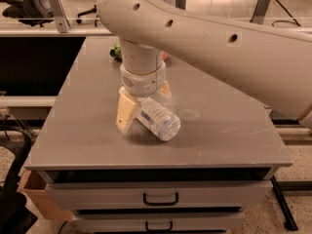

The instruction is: Place blue plastic bottle upright

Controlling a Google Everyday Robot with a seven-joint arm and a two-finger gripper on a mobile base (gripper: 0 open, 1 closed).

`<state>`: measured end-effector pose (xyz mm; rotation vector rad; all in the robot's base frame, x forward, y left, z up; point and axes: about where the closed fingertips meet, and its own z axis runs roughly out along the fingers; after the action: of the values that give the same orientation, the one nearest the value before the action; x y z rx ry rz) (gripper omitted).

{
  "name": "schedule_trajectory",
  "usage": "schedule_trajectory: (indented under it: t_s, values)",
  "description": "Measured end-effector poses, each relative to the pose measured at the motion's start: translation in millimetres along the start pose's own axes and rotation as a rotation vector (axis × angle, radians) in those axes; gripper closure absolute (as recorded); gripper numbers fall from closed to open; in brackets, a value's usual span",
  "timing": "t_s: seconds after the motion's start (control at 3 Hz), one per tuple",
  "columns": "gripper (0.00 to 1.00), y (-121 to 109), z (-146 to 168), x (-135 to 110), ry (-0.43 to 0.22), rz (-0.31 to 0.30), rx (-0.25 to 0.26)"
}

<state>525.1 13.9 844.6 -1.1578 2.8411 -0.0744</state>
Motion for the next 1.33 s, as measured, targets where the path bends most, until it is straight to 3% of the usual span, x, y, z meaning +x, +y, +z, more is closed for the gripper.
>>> schedule_trajectory:
  t_s: [0.33, 1.0, 1.33]
  values:
    - [0.48, 0.3, -0.6, -1.7, -0.01, -0.001, 0.001]
    - [0.95, 1.0, -0.4, -3.8, -0.02, -0.002, 0.001]
    - [1.0, 1.2, -0.4, -4.5, -0.024, -0.003, 0.002]
